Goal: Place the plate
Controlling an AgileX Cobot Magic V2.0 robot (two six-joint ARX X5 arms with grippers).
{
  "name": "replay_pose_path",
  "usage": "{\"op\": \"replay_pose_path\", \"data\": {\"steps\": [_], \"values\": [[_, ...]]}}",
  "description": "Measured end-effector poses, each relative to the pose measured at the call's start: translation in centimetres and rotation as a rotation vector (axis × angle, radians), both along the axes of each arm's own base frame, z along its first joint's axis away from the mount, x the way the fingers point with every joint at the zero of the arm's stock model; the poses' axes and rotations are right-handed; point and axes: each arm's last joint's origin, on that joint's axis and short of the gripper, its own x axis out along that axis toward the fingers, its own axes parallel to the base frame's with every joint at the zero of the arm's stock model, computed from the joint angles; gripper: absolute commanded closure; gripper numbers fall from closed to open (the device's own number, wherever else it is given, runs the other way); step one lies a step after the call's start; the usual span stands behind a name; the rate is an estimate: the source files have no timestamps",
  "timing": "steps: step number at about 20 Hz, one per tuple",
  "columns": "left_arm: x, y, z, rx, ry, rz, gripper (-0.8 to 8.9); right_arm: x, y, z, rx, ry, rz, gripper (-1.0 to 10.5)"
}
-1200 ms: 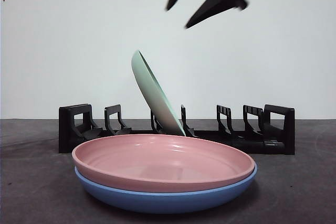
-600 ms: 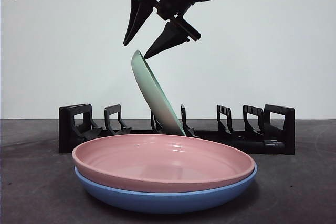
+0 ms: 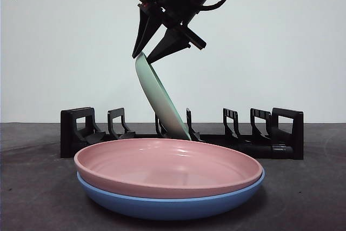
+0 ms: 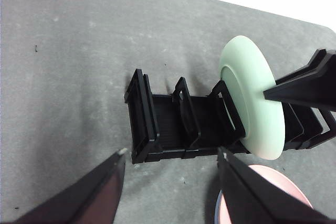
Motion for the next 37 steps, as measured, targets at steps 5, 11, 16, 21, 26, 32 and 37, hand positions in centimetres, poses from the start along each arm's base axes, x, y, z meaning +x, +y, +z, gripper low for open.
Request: {"op": "replay_pose_path", "data": {"steps": [5, 11, 16, 21, 26, 32, 37], "values": [[0.0, 0.0, 0.0, 0.000, 0.000, 0.000, 5.33, -0.2, 0.2, 0.0, 0.003, 0.006, 0.005, 9.3], [0.0, 0.0, 0.0, 0.000, 0.000, 0.000, 5.33, -0.3, 0.3, 0.5, 0.023, 0.023, 0.012, 9.3], [0.0, 0.0, 0.0, 0.000, 0.000, 0.000, 5.33, -0.8, 0.4, 4.4, 0.089, 0.001, 0.052, 9.3], [0.0, 0.0, 0.0, 0.000, 0.000, 0.000, 5.33, -2.0, -0.1, 8.7, 0.099, -0.063, 0.088, 9.3], [0.0, 0.0, 0.0, 0.000, 0.000, 0.000, 5.33, -4.4, -1.2, 11.6, 0.003, -0.199, 0.077, 9.3], [0.0, 0.0, 0.0, -0.001, 0.000, 0.000, 5.33, -7.8, -2.5, 14.5, 0.021, -0.324, 0.100, 9.3], [0.0, 0.0, 0.0, -0.001, 0.000, 0.000, 5.33, -11.4, -3.7, 13.1, 0.064, -0.413, 0.116, 9.3]]}}
